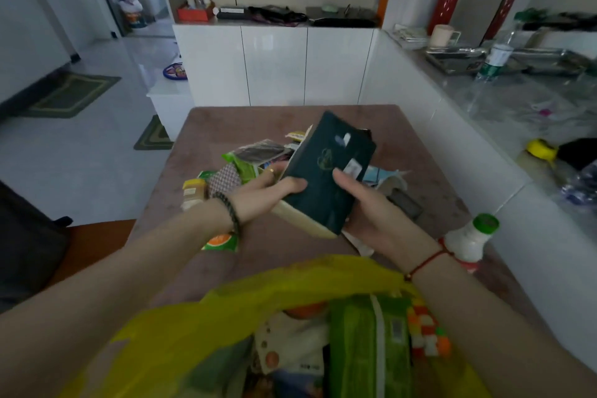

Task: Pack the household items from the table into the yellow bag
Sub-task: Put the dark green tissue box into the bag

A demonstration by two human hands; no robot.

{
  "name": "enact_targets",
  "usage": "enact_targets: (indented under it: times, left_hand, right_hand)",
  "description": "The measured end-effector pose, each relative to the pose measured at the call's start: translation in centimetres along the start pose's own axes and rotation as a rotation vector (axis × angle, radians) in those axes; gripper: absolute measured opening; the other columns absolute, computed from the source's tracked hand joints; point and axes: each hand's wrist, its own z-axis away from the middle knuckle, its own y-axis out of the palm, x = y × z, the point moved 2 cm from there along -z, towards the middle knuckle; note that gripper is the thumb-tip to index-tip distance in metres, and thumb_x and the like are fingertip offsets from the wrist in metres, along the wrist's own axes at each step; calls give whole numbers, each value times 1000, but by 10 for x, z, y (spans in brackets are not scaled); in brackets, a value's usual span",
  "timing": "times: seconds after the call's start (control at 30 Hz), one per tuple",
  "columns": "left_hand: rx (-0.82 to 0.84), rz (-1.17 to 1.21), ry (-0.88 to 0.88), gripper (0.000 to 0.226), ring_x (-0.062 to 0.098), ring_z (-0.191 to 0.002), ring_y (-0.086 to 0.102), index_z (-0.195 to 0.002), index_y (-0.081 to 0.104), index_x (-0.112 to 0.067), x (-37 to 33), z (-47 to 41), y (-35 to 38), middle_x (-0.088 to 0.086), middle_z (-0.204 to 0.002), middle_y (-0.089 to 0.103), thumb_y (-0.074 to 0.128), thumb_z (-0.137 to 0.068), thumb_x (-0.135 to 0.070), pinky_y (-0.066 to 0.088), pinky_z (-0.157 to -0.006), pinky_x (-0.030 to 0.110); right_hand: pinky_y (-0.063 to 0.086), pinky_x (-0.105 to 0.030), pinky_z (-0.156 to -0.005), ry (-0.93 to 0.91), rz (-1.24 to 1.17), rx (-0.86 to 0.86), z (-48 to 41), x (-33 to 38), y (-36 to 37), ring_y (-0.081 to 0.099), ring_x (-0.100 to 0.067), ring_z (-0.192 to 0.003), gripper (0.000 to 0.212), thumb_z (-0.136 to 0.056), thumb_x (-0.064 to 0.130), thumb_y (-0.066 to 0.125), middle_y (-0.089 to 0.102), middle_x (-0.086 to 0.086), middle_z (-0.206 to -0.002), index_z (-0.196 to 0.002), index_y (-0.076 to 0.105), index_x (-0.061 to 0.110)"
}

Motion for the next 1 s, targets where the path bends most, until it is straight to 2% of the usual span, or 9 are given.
enact_targets:
  times: [0.07,0.17,0.23,0.33,0.43,0.57,0.83,0.93,1.0]
  left_hand:
    - [28,-60,52,61,12,-115,53,-120,44,-33,-11,25,7,-4,-128,54,62,-68,-58,37,-108,32]
    - [197,-303,58,110,-4,-125,43,-141,17,-36,-14,66,16,-21,-138,43,51,-49,-85,30,-110,17]
    - [310,-647,8,98,-9,-124,38,-143,9,-33,-1,92,18,-22,-134,40,58,-66,-67,19,-103,-1]
    - [204,-1221,-22,62,18,-125,45,-138,31,-23,16,114,7,1,-136,48,54,-85,-44,36,-102,26]
    - [-77,-1003,-75,37,22,-123,47,-127,50,-16,20,113,-19,5,-130,54,49,-91,-25,36,-96,24]
    - [-164,-635,0,23,22,-118,51,-108,61,-19,20,105,-36,5,-123,60,52,-88,-11,38,-99,26]
    - [-164,-605,135,24,20,-106,54,-112,59,-13,20,111,-28,0,-104,56,51,-90,-12,36,-82,16]
    - [-123,-797,179,42,20,-110,53,-121,47,-23,8,114,-18,1,-111,55,63,-82,-30,38,-83,20]
    - [-146,-1001,410,71,20,-120,48,-133,38,-25,-10,124,4,1,-126,51,59,-71,-54,39,-96,26]
  right_hand:
    - [51,-42,-96,-65,-49,8,27,9,6,60,-25,-115,64,-67,34,71,62,-6,-128,-127,55,18]
    - [59,-36,-80,-133,-120,42,74,16,9,70,-22,-93,39,-61,32,68,73,-6,-106,-97,73,20]
    - [59,-40,-75,-163,-180,53,104,13,7,73,-21,-80,20,-58,30,69,76,-5,-90,-73,79,23]
    - [61,-36,-65,-133,-98,94,136,0,-1,74,-20,-71,35,-37,34,86,77,-5,-81,-70,79,22]
    - [59,-30,-54,52,109,131,149,-27,-7,73,-24,-69,82,-13,34,94,77,-10,-82,-89,72,15]
    - [59,-33,-63,275,334,215,149,-64,4,72,-29,-85,87,-28,26,95,75,-10,-99,-108,60,23]
    - [58,-29,-54,144,238,-226,140,-69,-35,73,-23,-69,64,-57,29,75,76,-10,-85,-117,57,15]
    - [58,-28,-51,139,92,-335,154,-71,-68,73,-23,-63,75,-43,39,83,76,-11,-79,-109,60,12]
    - [58,-28,-51,119,81,-349,164,-74,-81,73,-23,-67,98,-21,44,91,76,-11,-84,-109,60,13]
